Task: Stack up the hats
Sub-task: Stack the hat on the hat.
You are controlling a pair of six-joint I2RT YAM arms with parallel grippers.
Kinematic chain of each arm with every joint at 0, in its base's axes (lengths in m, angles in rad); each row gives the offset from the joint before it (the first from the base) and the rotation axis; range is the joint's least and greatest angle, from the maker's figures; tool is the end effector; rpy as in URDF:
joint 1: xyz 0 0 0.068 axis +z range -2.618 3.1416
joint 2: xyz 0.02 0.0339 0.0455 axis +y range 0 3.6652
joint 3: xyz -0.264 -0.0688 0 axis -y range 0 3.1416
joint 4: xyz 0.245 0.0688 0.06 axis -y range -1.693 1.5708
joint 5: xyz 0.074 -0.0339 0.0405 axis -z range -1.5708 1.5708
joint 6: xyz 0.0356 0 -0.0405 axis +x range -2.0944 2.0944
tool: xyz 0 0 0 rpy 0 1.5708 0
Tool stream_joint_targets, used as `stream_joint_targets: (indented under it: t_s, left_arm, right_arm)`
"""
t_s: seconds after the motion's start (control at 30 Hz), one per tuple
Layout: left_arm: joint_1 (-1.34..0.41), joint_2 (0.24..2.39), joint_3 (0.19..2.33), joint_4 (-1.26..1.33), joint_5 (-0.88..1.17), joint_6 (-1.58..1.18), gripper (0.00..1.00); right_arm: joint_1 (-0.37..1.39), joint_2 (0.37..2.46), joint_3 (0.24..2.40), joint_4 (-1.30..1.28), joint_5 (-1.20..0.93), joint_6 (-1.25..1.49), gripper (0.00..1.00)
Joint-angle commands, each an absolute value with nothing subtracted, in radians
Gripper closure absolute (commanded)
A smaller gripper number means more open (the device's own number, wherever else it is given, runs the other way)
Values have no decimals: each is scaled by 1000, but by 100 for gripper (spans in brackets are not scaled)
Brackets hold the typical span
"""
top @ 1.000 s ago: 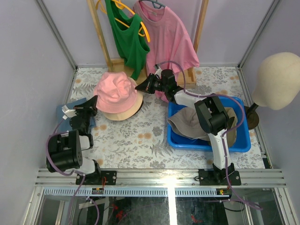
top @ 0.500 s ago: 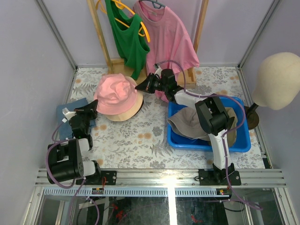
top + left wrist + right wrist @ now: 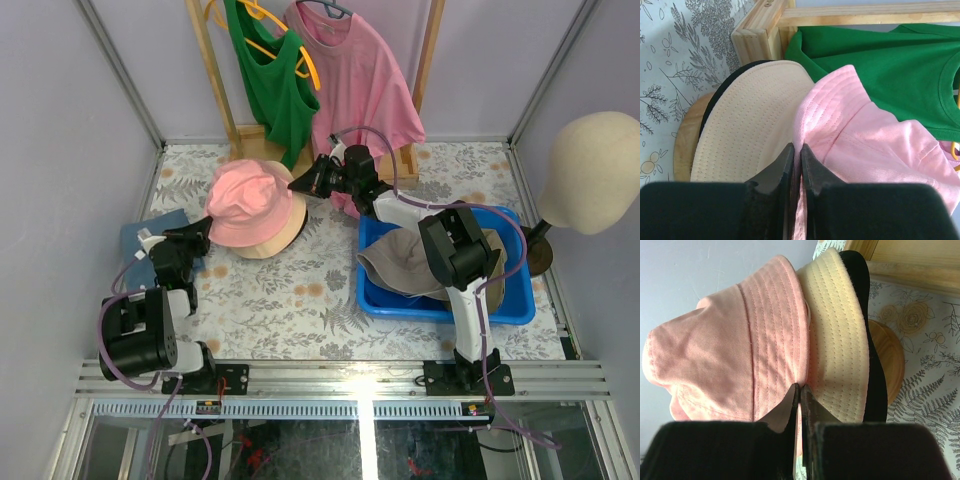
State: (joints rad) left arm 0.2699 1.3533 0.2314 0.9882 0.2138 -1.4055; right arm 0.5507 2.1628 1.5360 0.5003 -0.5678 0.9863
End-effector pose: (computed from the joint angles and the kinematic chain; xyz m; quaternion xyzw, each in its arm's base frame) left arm 0.2249 0.0544 0.1621 -0.5092 0.5530 -0.4197 0.5086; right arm 0.4196 0.2801 0.2243 -0.0251 0.7433 0.5922 0.3101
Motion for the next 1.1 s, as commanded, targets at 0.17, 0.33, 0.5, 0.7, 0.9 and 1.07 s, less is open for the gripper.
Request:
stream_joint_targets:
  t_s: [0.17, 0.33, 0.5, 0.7, 0.9, 1.07]
  left_arm:
    - [277, 1360, 285, 1054, 260, -1330, 90]
    - [270, 1331, 307, 1065, 273, -1306, 87]
    - [266, 1328, 315, 1078, 278, -1300, 86]
    - [266, 1314, 291, 1011, 259, -1289, 86]
    - [266, 1329, 304, 869, 237, -1266, 79]
    - [253, 1380, 365, 752, 261, -1225, 76]
  right_arm:
    - [545, 2097, 1607, 486, -597, 973, 100]
    - [545, 2089, 1629, 500, -604, 989, 100]
    - [545, 2086, 1642, 516, -613, 1005, 100]
    - [545, 2088, 1646, 522, -623, 1017, 100]
    - [545, 2096, 1645, 508, -629, 1023, 100]
    - [543, 2117, 1647, 475, -626, 1016, 100]
